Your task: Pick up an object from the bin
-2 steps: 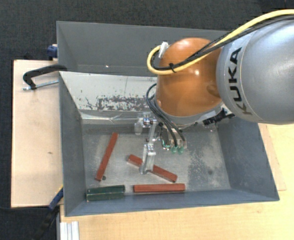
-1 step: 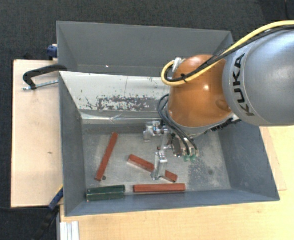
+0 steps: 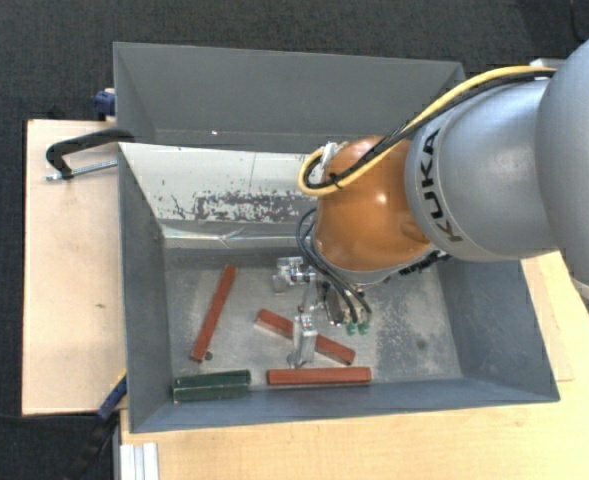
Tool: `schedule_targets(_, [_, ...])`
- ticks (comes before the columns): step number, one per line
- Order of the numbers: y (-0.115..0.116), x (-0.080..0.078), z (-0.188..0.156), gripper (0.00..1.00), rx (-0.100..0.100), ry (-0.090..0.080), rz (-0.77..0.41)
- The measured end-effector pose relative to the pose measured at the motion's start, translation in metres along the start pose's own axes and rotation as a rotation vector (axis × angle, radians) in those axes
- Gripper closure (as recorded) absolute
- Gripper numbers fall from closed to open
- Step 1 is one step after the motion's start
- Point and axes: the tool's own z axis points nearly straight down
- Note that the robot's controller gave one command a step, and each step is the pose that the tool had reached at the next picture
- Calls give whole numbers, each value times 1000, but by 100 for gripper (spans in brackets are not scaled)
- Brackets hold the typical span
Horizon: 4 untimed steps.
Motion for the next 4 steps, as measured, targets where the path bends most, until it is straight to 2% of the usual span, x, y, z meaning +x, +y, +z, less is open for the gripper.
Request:
schedule_targets(1, [-36, 15, 45, 100, -1, 17, -183])
schedule_targets(2, [-36, 14, 45, 100, -1, 17, -184])
schedule_targets(3, [-76, 7, -76, 100, -2, 0, -236])
schedule_targets(4, [-76, 7, -75, 100, -2, 1, -236])
